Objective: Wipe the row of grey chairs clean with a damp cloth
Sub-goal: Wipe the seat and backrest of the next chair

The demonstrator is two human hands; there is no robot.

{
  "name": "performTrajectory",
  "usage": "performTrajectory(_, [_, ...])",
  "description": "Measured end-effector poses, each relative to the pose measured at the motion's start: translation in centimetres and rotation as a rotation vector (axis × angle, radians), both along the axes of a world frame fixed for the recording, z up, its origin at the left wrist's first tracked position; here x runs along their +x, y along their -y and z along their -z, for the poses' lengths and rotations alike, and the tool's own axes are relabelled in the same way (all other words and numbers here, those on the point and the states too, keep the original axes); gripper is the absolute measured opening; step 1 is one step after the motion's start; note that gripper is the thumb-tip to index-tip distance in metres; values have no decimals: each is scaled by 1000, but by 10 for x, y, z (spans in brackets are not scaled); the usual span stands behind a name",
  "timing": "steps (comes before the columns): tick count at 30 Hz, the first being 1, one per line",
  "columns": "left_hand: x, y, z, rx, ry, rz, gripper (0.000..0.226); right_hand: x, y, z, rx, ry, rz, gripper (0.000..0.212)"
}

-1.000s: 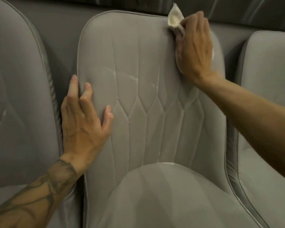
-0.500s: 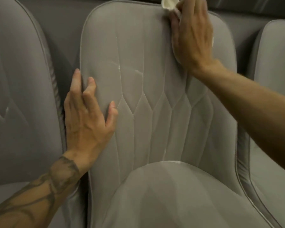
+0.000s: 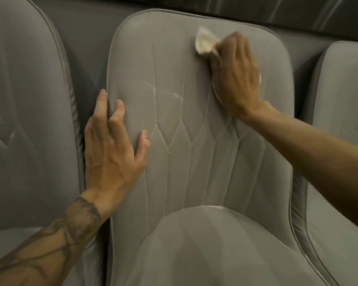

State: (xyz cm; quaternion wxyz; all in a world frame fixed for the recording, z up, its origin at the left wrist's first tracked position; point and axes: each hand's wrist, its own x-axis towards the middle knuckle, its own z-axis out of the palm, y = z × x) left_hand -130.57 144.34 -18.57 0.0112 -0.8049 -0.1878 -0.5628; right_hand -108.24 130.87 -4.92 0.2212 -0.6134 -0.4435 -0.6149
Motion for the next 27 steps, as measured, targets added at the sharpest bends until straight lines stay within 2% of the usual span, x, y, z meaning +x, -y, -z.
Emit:
performTrajectory(2, [0, -1, 0, 7, -2, -10, 64, 0, -13, -2, 146, -128, -20, 27])
performTrajectory(4, [0, 0, 0, 10, -4, -11, 65, -7, -8, 39, 127, -172, -8, 26])
performTrajectory(7, [1, 0, 0, 12, -4, -12, 65, -24, 23, 118, -249, -71, -40, 13])
performTrajectory(9, [0, 1, 0, 14, 5, -15, 65, -20, 36, 125, -344, -29, -72, 12])
performTrajectory(11, [0, 1, 0, 13, 13, -13, 66, -11, 28, 86, -196, -91, -45, 12])
performTrajectory(15, [1, 0, 1, 9, 8, -22, 66, 0, -14, -23, 101, -153, 11, 30])
performTrajectory(17, [1, 0, 1, 9, 2, -20, 66, 3, -23, -38, 190, -202, 33, 33])
performTrajectory(19, [1, 1, 1, 3, 1, -23, 66, -1, -21, -9, 230, -222, 5, 28])
performTrajectory(21, [0, 1, 1, 1, -1, -26, 66, -10, -8, 53, 121, -214, -37, 19])
performTrajectory(23, [0, 2, 0, 0, -7, -27, 66, -17, 16, 124, -147, -170, -37, 16])
performTrajectory(24, [0, 2, -1, -3, -7, -24, 66, -20, 28, 151, -278, -124, -44, 22])
performTrajectory(25, [-1, 3, -1, -9, -7, -19, 66, -19, 38, 167, -376, -68, -53, 26])
performTrajectory(27, [-1, 4, -1, -19, -5, 0, 66, -10, 39, 155, -385, -5, -59, 18])
